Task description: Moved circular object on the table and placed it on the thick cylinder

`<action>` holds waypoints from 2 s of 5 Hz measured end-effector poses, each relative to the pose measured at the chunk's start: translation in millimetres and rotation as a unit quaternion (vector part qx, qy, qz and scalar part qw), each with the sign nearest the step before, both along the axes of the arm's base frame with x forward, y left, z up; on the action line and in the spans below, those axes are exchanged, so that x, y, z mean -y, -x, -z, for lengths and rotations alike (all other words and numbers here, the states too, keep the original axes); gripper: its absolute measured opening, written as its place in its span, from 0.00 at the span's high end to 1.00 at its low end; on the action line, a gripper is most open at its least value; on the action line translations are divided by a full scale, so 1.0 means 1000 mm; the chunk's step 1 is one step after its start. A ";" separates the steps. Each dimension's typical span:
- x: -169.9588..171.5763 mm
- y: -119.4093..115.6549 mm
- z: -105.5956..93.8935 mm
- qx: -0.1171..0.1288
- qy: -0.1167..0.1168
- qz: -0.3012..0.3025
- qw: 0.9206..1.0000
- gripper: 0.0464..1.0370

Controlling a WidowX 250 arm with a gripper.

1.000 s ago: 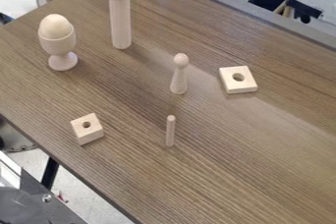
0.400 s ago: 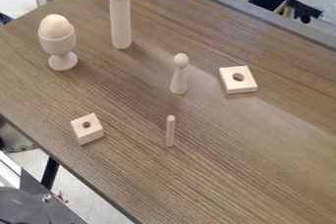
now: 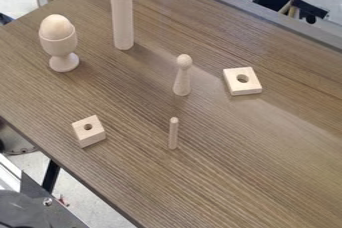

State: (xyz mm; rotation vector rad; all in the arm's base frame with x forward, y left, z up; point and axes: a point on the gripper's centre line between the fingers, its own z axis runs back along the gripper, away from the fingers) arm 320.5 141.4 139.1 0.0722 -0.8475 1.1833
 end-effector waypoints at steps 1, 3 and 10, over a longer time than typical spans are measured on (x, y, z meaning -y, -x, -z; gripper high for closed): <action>-0.002 -0.001 0.002 0.000 0.007 -0.004 1.000 0.32; -0.001 -0.006 0.003 0.001 0.014 0.000 1.000 0.32; -0.007 -0.009 0.006 -0.016 0.023 -0.005 1.000 0.31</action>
